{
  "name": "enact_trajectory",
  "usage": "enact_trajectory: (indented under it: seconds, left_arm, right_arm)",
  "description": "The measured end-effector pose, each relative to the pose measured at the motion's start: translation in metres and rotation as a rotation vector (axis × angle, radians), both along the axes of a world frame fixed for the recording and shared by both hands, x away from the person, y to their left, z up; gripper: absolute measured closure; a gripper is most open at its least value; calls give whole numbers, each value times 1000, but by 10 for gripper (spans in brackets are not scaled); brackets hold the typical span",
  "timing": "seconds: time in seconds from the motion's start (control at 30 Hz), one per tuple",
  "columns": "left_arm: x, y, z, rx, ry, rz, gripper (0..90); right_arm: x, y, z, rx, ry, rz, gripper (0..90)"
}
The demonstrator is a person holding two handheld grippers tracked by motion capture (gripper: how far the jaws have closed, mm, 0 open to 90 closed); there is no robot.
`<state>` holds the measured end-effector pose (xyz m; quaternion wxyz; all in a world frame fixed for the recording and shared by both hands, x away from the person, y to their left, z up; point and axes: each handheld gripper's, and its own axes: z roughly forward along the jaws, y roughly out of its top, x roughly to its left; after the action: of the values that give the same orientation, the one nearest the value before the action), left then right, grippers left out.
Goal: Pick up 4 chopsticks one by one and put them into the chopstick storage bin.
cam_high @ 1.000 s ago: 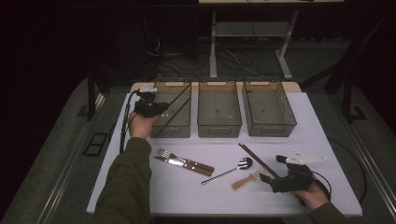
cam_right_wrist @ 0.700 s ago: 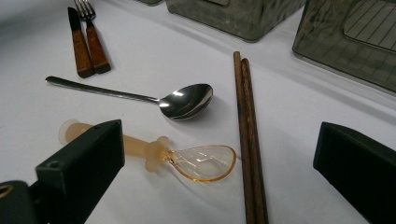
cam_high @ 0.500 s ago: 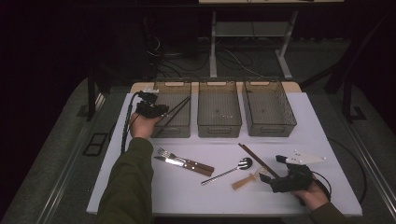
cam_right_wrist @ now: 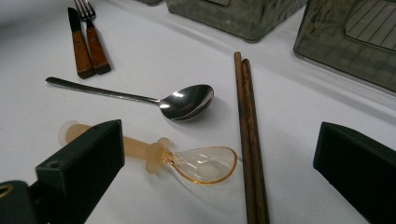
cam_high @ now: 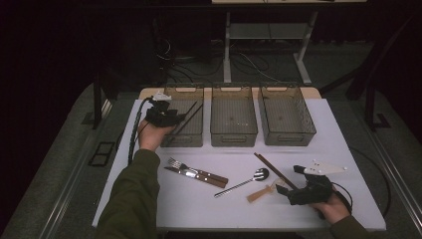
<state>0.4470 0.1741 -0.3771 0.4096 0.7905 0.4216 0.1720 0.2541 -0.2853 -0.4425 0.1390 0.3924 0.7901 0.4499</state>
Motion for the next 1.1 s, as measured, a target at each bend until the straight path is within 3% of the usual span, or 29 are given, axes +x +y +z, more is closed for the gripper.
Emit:
enact_trajectory:
  seconds: [0.1, 0.53, 0.87, 1.1]
  left_arm:
    - [-4, -2, 2, 1, 18, -24, 502]
    - [-43, -6, 2, -1, -31, -116, 372]
    - [-83, -6, -4, -65, -52, -170, 274]
    - [-109, -7, -11, -74, -53, -223, 190]
  right_arm:
    - [1, 0, 0, 0, 0, -2, 15]
    - [-1, 0, 0, -4, -1, 5, 15]
    - [-2, 1, 0, -5, -2, 3, 15]
    - [-2, 1, 0, -6, -3, 2, 15]
